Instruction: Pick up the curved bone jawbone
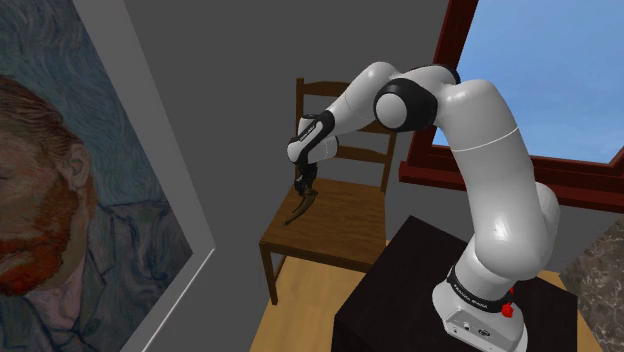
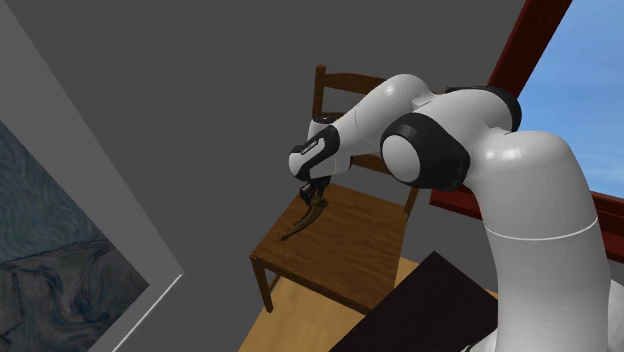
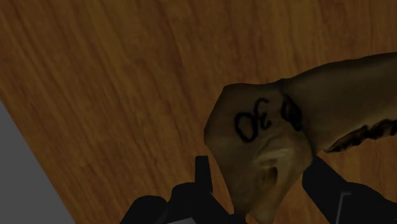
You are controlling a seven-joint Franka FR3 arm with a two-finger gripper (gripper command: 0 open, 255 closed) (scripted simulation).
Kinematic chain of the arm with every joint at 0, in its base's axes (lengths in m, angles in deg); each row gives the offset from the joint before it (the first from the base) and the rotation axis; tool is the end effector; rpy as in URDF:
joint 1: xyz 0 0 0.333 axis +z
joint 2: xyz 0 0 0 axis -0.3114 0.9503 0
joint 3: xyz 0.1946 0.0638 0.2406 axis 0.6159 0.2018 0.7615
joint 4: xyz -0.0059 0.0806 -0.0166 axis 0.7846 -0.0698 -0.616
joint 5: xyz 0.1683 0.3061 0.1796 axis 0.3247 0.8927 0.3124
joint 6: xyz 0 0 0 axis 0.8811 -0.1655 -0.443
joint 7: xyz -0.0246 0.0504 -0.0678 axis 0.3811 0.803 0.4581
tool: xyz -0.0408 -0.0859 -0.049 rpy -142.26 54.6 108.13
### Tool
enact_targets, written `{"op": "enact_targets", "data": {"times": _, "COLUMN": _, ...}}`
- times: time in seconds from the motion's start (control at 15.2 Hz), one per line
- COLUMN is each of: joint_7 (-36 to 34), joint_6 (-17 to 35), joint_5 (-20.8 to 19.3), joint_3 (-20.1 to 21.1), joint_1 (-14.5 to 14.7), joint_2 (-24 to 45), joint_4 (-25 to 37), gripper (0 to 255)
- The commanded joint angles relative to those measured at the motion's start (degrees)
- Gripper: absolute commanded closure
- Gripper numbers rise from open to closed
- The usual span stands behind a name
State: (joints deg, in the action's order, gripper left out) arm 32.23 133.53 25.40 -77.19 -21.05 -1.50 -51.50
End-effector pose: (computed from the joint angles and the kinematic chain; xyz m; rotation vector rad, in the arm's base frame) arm 0.6480 -0.0911 0.1713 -3.0686 -0.2328 -0.0858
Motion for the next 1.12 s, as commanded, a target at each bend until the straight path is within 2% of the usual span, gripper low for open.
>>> {"op": "enact_targets", "data": {"times": 0.0, "joint_7": 0.0, "joint_6": 0.01, "joint_5": 0.0, "joint_3": -0.01, "joint_1": -0.01, "joint_2": 0.03, "joint_4": -0.03, "gripper": 255}}
{"op": "enact_targets", "data": {"times": 0.33, "joint_7": 0.0, "joint_6": -0.01, "joint_5": 0.0, "joint_3": -0.01, "joint_1": -0.02, "joint_2": 0.05, "joint_4": 0.02, "gripper": 255}}
{"op": "enact_targets", "data": {"times": 1.06, "joint_7": -1.19, "joint_6": -5.47, "joint_5": -1.27, "joint_3": -1.06, "joint_1": 0.69, "joint_2": -6.28, "joint_4": -0.83, "gripper": 255}}
